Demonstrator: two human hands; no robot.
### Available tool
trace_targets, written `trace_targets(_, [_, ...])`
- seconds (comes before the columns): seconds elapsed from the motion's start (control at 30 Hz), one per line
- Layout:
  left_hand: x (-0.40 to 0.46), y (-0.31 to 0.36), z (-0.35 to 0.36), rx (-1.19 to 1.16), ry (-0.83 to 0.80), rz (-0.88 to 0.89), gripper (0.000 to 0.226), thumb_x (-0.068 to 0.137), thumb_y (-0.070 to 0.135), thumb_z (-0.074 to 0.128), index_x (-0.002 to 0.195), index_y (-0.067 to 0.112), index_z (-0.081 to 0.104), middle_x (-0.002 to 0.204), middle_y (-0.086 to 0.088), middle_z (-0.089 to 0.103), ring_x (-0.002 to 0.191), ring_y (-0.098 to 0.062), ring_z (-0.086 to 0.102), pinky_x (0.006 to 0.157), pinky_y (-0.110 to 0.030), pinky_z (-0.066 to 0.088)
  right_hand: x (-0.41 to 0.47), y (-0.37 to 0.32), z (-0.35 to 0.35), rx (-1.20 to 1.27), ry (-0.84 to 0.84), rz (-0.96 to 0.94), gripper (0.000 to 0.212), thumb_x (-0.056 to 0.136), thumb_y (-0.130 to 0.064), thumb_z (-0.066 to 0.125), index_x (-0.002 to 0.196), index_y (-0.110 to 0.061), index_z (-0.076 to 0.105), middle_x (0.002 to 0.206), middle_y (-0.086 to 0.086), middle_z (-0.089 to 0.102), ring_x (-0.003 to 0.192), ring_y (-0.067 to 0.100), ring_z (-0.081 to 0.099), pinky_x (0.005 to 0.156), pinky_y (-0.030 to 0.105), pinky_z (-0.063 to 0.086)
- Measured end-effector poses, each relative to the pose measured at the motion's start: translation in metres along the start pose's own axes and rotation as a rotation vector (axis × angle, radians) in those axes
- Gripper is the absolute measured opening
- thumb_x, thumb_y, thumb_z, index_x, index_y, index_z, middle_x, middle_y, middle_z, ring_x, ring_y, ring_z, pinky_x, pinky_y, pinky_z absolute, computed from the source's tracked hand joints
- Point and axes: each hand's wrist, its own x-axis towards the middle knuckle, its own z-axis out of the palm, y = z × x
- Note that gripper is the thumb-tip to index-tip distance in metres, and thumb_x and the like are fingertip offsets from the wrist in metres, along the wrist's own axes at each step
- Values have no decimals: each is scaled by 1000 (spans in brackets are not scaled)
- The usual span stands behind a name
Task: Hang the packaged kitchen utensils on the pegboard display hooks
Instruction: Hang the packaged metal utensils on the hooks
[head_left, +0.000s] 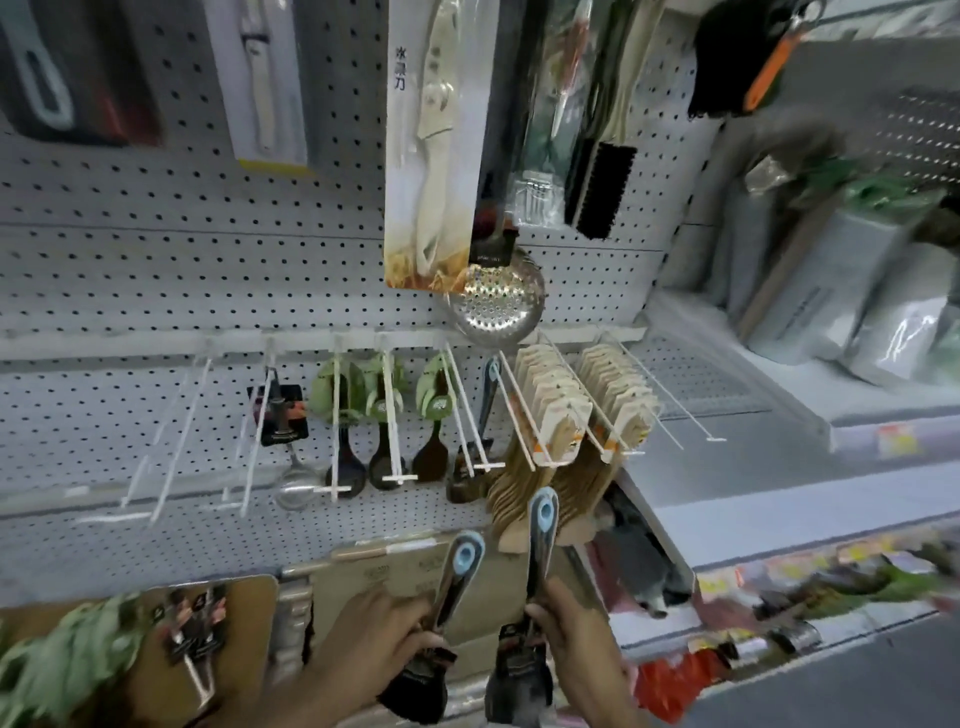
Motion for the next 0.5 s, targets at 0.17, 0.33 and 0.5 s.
trace_targets(0.17, [4, 41, -7, 283, 4, -71, 34, 79, 75, 32, 75, 47, 50, 49, 31, 50, 47, 10, 49, 43, -5, 11, 18, 20, -20, -1, -112, -71, 11, 100, -37, 49, 108, -35, 56, 90, -11, 70, 77, -4, 62, 67, 9, 43])
trace_targets(0.33, [-10, 58, 2, 275, -15, -228, 49, 91, 74, 13, 80, 45, 51, 54, 27, 54, 53, 9, 53, 55, -21, 54, 36, 42, -19, 55, -241, -61, 6, 99, -40, 49, 100, -38, 56, 83, -8, 72, 76, 4, 68, 75, 30, 56])
trace_targets(0.5, [-21, 67, 2, 92, -175, -334, 65, 80, 79, 19, 115, 37, 53, 106, 8, 70, 108, -17, 61, 105, -40, 39, 47, 34, -18, 142, -262, -43, 16, 101, -17, 49, 99, -33, 53, 78, -8, 66, 64, -9, 63, 60, 8, 49])
